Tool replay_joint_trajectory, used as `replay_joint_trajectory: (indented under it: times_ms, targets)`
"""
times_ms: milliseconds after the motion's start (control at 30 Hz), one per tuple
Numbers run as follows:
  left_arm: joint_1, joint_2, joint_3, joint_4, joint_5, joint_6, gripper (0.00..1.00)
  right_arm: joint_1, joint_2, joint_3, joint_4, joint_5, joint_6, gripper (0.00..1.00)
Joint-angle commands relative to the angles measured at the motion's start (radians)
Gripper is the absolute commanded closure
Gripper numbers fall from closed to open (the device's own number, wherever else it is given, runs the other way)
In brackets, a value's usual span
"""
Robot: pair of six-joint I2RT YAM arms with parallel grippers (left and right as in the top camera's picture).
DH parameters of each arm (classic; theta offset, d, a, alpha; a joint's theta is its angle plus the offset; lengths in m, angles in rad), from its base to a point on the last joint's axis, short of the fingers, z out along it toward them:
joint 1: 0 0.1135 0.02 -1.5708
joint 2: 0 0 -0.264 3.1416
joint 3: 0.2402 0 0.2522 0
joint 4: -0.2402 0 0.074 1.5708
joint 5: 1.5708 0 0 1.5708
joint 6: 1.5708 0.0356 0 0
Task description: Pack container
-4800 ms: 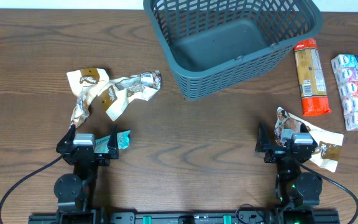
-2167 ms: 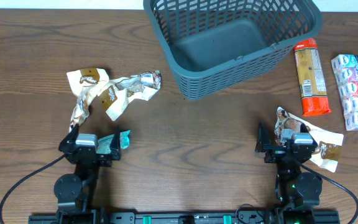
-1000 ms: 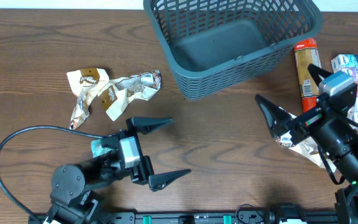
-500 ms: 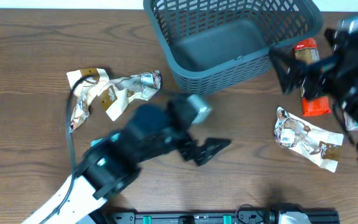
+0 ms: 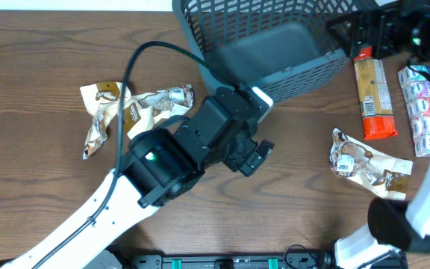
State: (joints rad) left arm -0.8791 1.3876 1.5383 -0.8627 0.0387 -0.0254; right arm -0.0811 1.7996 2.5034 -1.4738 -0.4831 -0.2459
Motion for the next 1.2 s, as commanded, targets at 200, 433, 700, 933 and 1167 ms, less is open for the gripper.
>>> replay_joint_trajectory:
  times_ms: [200, 433, 700, 933, 1167]
  targets:
    - [-0.004, 0.061, 0.007, -0.012, 0.103, -0.103, 0.02, -0.004, 0.077, 0.026, 0.163, -0.07, -0.151, 0.01]
    - [-0.004, 0.094, 0.007, -0.019, 0.192, -0.182, 0.01, -0.012, 0.145, 0.027, 0.273, -0.071, -0.15, 0.01]
    - [-0.004, 0.1, 0.006, -0.011, 0.267, -0.183, 0.01, -0.012, 0.239, 0.027, 0.371, -0.071, -0.091, 0.01]
    - [-0.004, 0.111, 0.004, -0.019, 0.268, -0.183, 0.01, -0.012, 0.259, 0.026, 0.53, -0.071, 0.029, 0.01]
    - [-0.004, 0.154, 0.004, -0.009, 0.267, -0.184, 0.01, -0.012, 0.324, 0.026, 0.516, -0.068, 0.041, 0.01]
